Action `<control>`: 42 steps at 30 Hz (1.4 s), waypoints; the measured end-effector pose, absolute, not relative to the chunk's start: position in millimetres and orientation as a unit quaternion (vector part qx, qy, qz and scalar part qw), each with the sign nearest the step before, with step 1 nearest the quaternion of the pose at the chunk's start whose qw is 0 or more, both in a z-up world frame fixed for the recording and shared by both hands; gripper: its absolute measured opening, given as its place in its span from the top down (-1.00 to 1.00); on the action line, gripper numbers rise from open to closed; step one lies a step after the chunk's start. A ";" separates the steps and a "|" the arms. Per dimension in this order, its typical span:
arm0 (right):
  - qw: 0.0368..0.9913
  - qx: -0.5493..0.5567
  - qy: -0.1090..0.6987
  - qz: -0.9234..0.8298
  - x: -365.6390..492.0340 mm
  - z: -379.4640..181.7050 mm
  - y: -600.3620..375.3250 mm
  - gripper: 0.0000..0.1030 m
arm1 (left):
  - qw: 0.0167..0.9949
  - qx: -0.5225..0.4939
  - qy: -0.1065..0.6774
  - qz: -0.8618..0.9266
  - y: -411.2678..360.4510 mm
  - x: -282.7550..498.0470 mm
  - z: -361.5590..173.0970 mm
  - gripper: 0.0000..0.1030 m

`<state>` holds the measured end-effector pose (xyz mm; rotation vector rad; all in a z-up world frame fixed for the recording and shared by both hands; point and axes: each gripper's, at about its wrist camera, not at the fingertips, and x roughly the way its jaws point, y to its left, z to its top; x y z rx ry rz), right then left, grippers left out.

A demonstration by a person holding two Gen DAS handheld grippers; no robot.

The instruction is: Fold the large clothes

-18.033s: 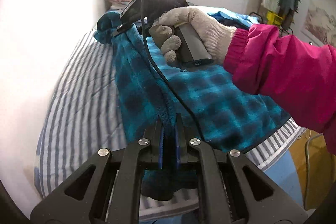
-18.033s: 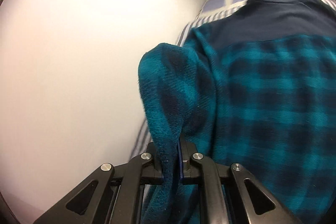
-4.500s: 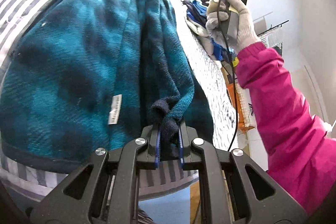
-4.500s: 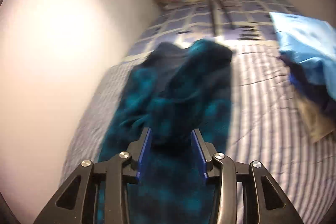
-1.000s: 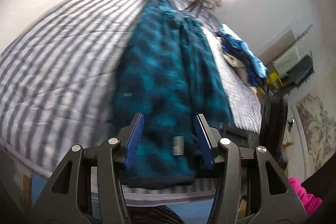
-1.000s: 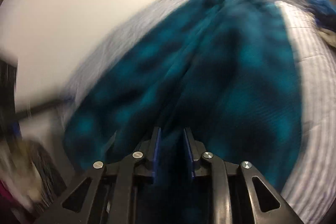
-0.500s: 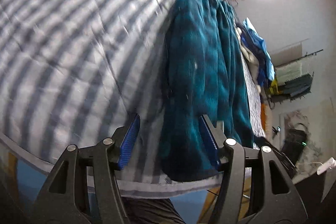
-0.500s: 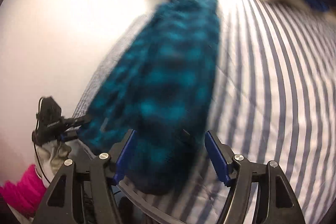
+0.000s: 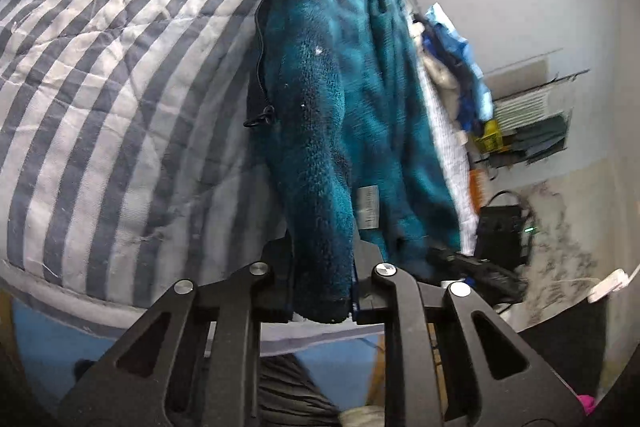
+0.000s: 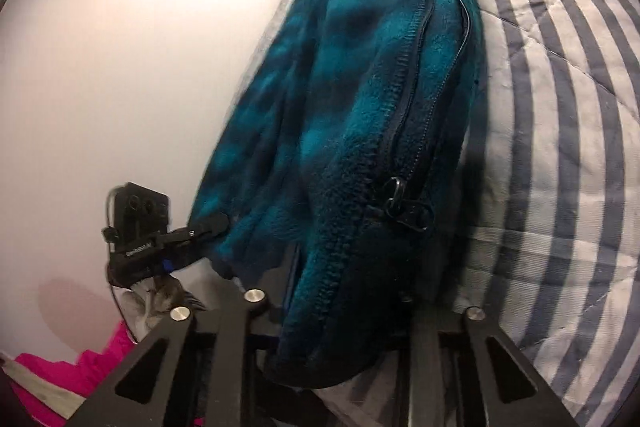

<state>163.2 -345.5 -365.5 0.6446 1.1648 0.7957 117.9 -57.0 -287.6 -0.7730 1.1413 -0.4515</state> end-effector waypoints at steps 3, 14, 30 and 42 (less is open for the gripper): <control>0.698 0.342 0.507 0.373 167.5 -361.6 -354.8 0.63 | 0.740 -0.386 0.505 -0.220 -55.4 118.8 -274.7 0.70; 0.692 0.403 0.441 0.405 196.7 -311.4 -358.6 0.65 | 0.746 -0.445 0.437 -0.234 -58.6 161.0 -217.8 0.71; 0.756 0.348 0.445 0.331 360.1 -260.0 -342.5 0.66 | 0.797 -0.387 0.428 -0.177 -66.9 329.4 -211.1 0.71; 0.698 0.410 0.521 0.270 436.8 -334.8 -350.9 0.65 | 0.783 -0.364 0.486 -0.135 -82.8 408.9 -285.4 0.67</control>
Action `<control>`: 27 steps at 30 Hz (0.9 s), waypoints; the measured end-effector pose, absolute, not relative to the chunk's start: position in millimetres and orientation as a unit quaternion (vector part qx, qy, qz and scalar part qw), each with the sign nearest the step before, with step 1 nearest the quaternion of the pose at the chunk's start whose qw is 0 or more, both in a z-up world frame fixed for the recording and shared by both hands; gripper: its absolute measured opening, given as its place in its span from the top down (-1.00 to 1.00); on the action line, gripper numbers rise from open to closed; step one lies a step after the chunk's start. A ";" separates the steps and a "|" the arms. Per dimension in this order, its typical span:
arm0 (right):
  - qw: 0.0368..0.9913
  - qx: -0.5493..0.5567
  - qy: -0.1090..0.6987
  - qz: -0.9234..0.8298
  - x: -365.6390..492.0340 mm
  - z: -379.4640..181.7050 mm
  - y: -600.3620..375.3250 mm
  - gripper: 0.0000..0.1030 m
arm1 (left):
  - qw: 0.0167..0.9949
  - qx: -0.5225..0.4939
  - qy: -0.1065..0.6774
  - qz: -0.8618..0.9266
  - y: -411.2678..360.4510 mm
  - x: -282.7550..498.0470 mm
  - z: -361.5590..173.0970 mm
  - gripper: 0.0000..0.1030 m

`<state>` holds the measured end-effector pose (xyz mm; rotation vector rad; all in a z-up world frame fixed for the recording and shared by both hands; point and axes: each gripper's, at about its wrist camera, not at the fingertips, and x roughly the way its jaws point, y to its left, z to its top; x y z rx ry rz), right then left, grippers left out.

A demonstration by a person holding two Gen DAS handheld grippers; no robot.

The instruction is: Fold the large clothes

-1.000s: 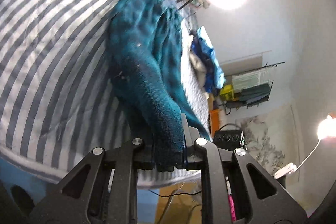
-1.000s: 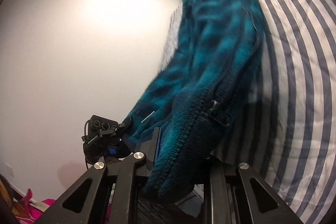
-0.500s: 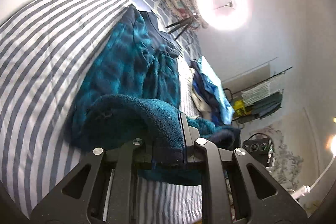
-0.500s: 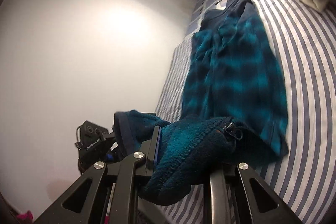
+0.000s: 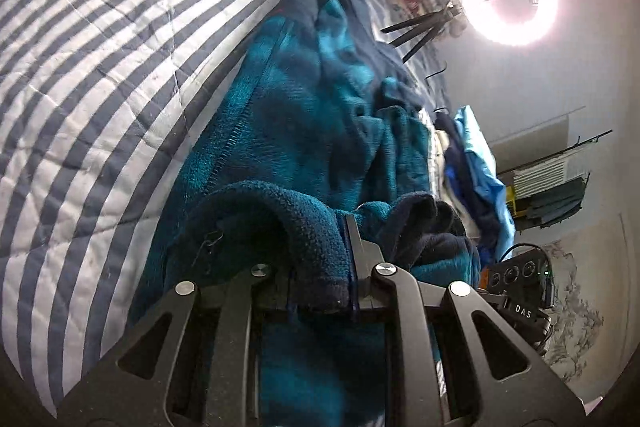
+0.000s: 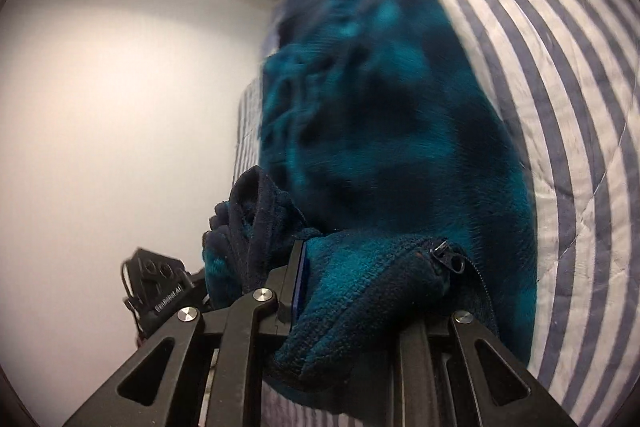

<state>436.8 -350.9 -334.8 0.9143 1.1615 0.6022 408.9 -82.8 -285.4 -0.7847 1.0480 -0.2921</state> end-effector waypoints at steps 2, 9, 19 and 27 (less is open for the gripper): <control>0.674 0.447 0.523 0.269 437.0 -347.2 -359.7 0.63 | 0.780 -0.360 0.494 -0.138 -84.7 413.2 -289.9 0.60; 0.617 0.523 0.518 0.277 418.4 -341.9 -393.7 0.46 | 0.754 -0.373 0.516 -0.163 -77.9 422.2 -285.0 0.49; 0.557 0.599 0.493 0.296 394.1 -345.7 -417.3 0.18 | 0.749 -0.378 0.523 -0.154 -78.9 426.6 -289.1 0.45; 0.615 0.556 0.467 0.306 363.2 -308.3 -448.7 -0.37 | 0.751 -0.367 0.529 -0.147 -80.3 427.9 -290.2 0.44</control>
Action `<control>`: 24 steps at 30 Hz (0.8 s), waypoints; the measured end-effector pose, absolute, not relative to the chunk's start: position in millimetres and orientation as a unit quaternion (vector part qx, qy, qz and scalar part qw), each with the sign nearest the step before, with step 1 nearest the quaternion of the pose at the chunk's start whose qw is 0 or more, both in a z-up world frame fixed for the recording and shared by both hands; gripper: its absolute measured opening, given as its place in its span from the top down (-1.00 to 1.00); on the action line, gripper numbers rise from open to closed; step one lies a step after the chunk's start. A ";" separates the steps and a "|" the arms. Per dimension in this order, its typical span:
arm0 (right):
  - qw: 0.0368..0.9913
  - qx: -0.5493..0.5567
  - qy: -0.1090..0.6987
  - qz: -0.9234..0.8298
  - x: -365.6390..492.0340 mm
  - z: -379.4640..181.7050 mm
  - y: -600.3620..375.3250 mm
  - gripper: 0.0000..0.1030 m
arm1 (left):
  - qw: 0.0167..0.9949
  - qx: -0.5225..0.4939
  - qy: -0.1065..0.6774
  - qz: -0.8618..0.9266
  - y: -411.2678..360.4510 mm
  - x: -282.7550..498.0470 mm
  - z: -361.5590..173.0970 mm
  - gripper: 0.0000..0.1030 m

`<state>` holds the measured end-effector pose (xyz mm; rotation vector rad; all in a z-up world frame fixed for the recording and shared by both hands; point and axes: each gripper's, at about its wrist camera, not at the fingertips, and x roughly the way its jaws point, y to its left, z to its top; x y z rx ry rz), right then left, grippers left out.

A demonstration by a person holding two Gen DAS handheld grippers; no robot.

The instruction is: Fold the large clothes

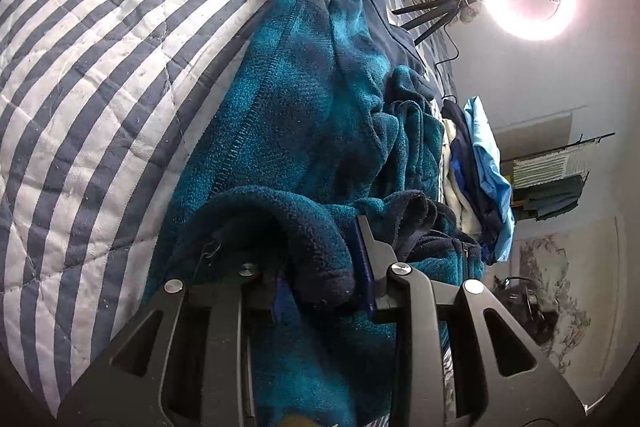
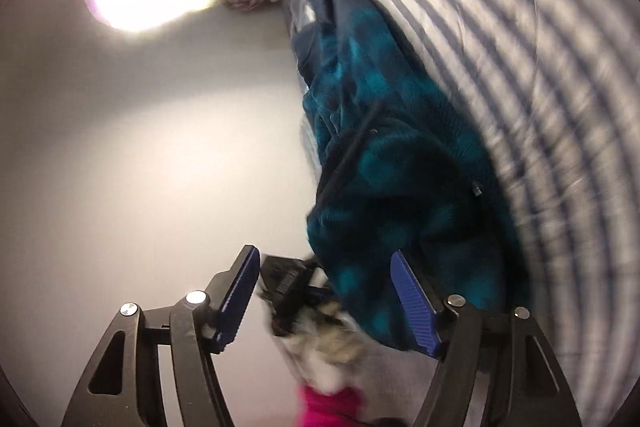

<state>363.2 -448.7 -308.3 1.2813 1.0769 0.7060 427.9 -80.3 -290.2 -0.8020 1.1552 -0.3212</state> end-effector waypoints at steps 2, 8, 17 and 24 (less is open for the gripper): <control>0.665 0.495 0.465 0.311 356.7 -286.5 -450.2 -0.30 | 0.752 -0.362 0.532 -0.146 -81.3 427.7 -286.0 0.44; 0.791 0.285 0.440 0.316 324.0 -232.2 -410.9 -0.07 | 0.758 -0.356 0.525 -0.152 -78.7 423.2 -258.4 0.23; 0.838 0.069 0.422 0.338 313.2 -229.3 -308.9 0.38 | 0.779 -0.360 0.489 -0.155 -56.2 410.8 -220.3 -0.40; 0.838 0.078 0.473 0.261 359.8 -276.1 -309.7 0.40 | 0.835 -0.268 0.453 -0.163 -61.3 393.2 -198.4 -0.40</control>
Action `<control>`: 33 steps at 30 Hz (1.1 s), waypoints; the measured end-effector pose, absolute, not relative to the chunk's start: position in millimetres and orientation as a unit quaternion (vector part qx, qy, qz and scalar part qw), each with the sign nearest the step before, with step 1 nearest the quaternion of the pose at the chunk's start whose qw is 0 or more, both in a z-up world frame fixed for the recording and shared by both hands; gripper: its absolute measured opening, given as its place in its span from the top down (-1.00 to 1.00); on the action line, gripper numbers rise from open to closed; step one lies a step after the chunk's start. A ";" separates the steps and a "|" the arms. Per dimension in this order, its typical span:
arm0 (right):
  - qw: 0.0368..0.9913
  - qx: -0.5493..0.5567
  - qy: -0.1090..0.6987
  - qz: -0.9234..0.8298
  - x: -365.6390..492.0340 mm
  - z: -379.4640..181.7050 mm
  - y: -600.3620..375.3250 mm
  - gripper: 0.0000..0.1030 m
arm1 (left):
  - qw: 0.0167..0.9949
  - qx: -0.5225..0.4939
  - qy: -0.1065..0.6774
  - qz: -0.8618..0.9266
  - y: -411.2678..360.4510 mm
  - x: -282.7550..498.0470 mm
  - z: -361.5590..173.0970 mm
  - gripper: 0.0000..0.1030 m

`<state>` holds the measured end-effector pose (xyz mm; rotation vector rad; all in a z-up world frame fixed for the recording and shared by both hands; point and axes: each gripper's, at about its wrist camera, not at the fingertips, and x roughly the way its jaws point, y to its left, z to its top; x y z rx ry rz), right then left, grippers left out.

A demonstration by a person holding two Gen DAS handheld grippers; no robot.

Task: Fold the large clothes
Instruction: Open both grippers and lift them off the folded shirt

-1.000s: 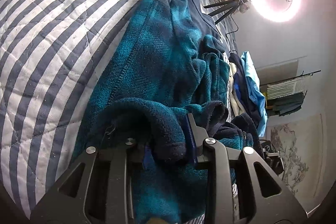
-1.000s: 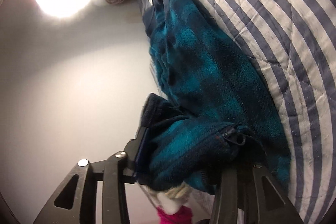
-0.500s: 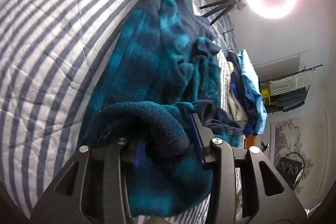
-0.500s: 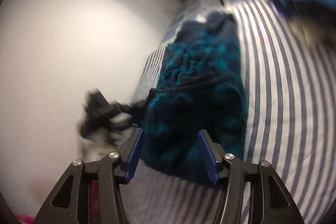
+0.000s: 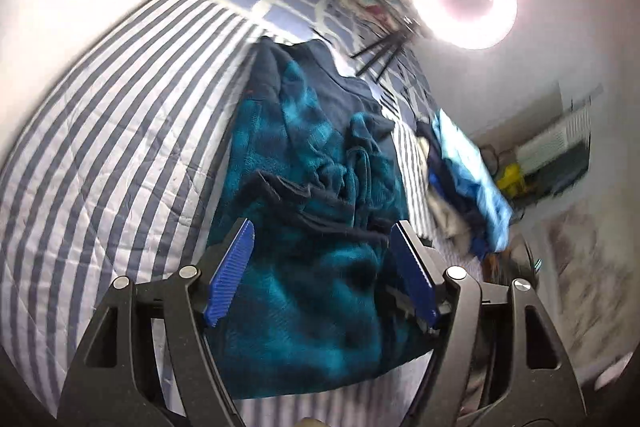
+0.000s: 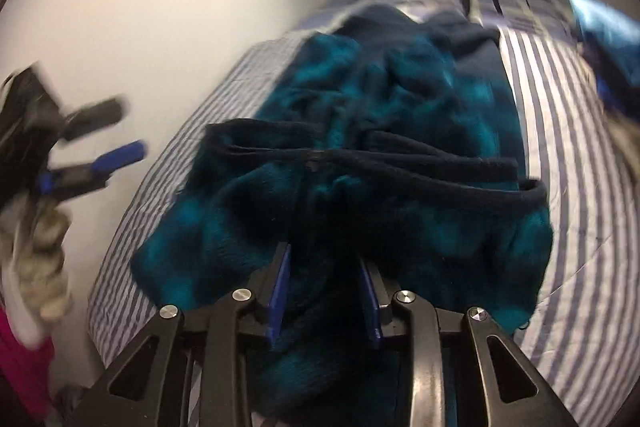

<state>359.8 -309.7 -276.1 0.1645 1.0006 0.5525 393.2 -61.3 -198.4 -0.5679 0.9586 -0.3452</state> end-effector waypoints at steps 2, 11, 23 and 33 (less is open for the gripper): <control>0.835 0.079 0.480 0.258 368.7 -287.5 -310.1 0.38 | 0.840 -0.240 0.454 -0.175 -77.8 391.2 -208.0 -0.39; 0.853 0.114 0.433 0.268 342.7 -245.2 -352.1 0.36 | 0.850 -0.145 0.493 -0.114 -109.5 400.3 -264.8 -0.15; 0.899 0.101 0.370 0.212 310.1 -164.6 -425.7 0.36 | 0.897 -0.110 0.399 -0.156 -131.8 322.0 -123.8 -0.15; 0.890 0.109 0.396 0.196 390.0 -179.6 -424.9 0.36 | 0.888 -0.104 0.405 -0.192 -155.6 363.5 -132.9 -0.15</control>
